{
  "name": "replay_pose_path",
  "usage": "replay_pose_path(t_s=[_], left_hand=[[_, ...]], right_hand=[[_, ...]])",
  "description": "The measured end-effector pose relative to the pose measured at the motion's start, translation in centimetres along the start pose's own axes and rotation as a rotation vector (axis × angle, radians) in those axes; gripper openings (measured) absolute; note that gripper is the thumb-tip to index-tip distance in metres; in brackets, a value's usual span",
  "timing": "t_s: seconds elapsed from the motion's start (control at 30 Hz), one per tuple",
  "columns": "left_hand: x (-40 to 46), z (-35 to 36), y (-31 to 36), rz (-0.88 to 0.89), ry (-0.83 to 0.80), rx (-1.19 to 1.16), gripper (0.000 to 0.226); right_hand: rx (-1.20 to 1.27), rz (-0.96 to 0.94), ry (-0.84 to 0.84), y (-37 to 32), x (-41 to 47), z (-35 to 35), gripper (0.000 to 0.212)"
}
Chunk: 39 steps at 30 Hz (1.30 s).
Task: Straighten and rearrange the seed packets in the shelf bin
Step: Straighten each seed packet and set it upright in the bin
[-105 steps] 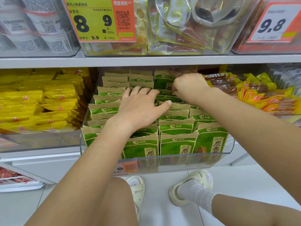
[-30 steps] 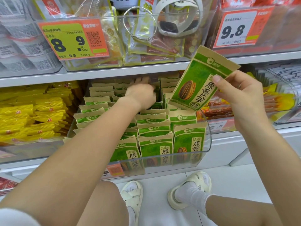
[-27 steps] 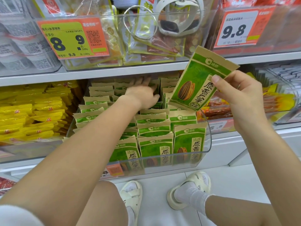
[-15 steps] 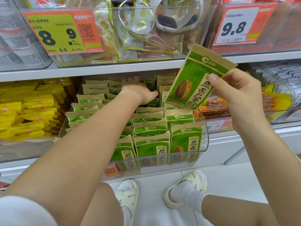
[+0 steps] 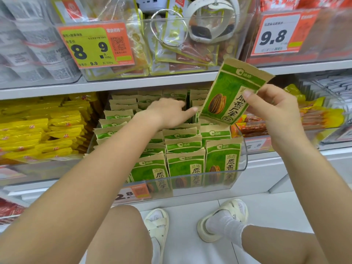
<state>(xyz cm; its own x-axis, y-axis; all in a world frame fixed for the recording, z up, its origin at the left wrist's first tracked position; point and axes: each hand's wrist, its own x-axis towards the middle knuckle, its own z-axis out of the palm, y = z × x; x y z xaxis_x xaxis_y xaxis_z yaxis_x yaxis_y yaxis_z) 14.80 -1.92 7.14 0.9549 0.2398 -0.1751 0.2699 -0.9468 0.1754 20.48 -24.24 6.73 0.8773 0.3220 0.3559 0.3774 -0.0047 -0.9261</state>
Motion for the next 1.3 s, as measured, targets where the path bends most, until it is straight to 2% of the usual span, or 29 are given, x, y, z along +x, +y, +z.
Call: replay_pose_path(t_s=[0.03, 0.1, 0.2, 0.4, 0.47, 0.6, 0.7, 0.83, 1.07, 1.2, 1.3], left_hand=[[-0.9, -0.1, 0.1, 0.037, 0.036, -0.036, 0.07], [-2.9, -0.4, 0.4, 0.082, 0.132, -0.147, 0.062], [-5.8, -0.8, 0.9, 0.087, 0.239, -0.365, 0.055], [-10.3, -0.2, 2.2, 0.144, 0.389, -0.77, 0.067], [-11.7, 0.1, 2.8, 0.147, 0.377, -0.969, 0.062], [-15.4, 2.2, 3.4, 0.177, 0.287, -1.277, 0.024], [-17.9, 5.3, 3.5, 0.094, 0.281, -1.436, 0.024], [-20.4, 8.3, 4.3, -0.018, 0.288, -1.598, 0.028], [-22.4, 11.1, 4.7, -0.117, 0.419, -1.603, 0.022], [-22.2, 12.2, 5.0, -0.208, 0.655, -1.489, 0.019], [-22.2, 12.5, 5.3, -0.228, 0.67, -1.414, 0.017]], right_hand=[[-0.014, 0.0, -0.037, 0.1, 0.1, 0.2, 0.002], [-0.052, -0.002, -0.088, 0.2, 0.4, 0.7, 0.01], [-0.104, -0.038, -0.077, -0.2, 0.2, 1.4, 0.017], [-0.007, -0.157, 0.001, -3.8, -2.3, 2.5, 0.014], [0.08, -0.079, -0.035, -5.0, -3.6, 2.6, 0.013], [0.171, 0.108, -0.167, -5.6, -7.5, 2.9, 0.011], [0.239, 0.259, -0.169, -4.5, -11.3, 3.3, 0.012], [0.319, 0.45, -0.192, -3.3, -16.1, 3.7, 0.037], [0.391, 0.585, -0.13, -2.7, -20.5, 4.4, 0.046], [0.422, 0.59, -0.057, -2.9, -20.8, 5.0, 0.053], [0.397, 0.547, -0.066, -3.1, -20.9, 5.4, 0.051]])
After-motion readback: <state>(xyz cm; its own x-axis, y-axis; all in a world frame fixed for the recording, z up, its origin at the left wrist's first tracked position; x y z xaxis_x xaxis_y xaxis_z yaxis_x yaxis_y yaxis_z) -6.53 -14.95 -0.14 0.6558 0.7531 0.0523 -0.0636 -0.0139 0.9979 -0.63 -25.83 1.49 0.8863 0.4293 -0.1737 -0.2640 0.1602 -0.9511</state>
